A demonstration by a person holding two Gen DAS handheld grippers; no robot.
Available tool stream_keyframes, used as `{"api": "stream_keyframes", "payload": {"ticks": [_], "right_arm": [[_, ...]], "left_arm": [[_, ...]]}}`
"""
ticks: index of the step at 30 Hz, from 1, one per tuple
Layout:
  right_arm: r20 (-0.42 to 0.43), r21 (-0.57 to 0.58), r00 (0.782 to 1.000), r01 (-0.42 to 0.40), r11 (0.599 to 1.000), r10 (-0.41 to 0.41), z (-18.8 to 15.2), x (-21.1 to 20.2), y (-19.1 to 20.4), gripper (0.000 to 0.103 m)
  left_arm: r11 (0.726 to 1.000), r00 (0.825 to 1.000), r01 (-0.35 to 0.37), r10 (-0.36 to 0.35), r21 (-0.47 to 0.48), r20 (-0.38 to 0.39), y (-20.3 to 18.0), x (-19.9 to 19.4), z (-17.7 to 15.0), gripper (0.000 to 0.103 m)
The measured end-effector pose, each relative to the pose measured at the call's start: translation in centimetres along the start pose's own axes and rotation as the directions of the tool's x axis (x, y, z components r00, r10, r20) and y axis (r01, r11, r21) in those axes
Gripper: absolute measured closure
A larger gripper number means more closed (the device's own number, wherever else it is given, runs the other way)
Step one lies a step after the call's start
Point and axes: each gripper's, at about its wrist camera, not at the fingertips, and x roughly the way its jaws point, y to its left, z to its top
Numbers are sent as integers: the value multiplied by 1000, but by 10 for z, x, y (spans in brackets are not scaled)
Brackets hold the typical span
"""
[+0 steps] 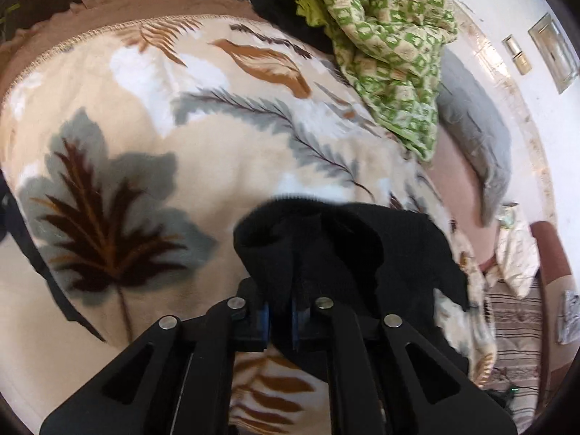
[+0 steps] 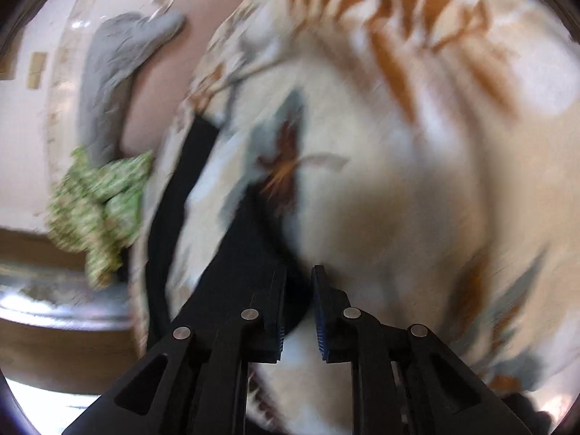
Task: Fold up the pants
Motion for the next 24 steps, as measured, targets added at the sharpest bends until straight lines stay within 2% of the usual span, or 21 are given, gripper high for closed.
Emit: {"api": "stream_keyframes", "payload": {"ticks": [1,2,3,5,7,8,9,10,12,15,17,18,22,24], "right_arm": [[73,-29,996,44,999,-42,5,-11,6,87],[120,-56,991,63,996,-56,7,-18,12,84],[167,-91,984,74,993,-58,8,-26,19,77],[246,-185,968,87,979,-40,9,-36,40,65],[327,-322,945,86,943,25,4,-41,65,61],[362,-367,931,94,925,49,0,-41,71,59],[392,-393,918,101,914,67,-4,-39,75,56],[384,-386,921,91,918,71,-5,-33,77,53],[329,-367,941,48,929,82,-3,-22,78,54],[316,-362,946,49,931,73,-4,-21,73,54],[314,-349,946,43,936,73,-4,-23,66,54],[316,-340,946,43,940,71,-3,-26,60,54],[307,-323,949,36,946,69,-1,-21,55,54],[303,-337,951,41,940,67,-2,-20,58,54]], "left_arm": [[999,998,-40,39,21,45,-1,-8,4,86],[996,993,-78,75,31,86,-1,-17,7,86],[992,982,-125,119,35,145,-2,-29,11,86],[990,970,-132,120,45,212,-6,-46,18,85],[997,982,-27,13,72,190,-19,-55,21,81],[991,990,66,-79,114,116,-34,-50,19,74],[976,986,166,-168,139,3,-49,-37,15,72],[961,968,243,-231,130,-101,-60,-22,9,72],[934,899,355,-333,29,-284,-74,14,-9,72],[927,823,333,-376,-174,-425,-70,61,-30,72],[918,799,303,-392,-257,-456,-65,77,-38,72],[913,799,296,-398,-281,-451,-63,81,-39,72],[913,842,299,-389,-276,-375,-65,84,-31,71],[916,849,292,-380,-274,-366,-66,81,-34,74]]}}
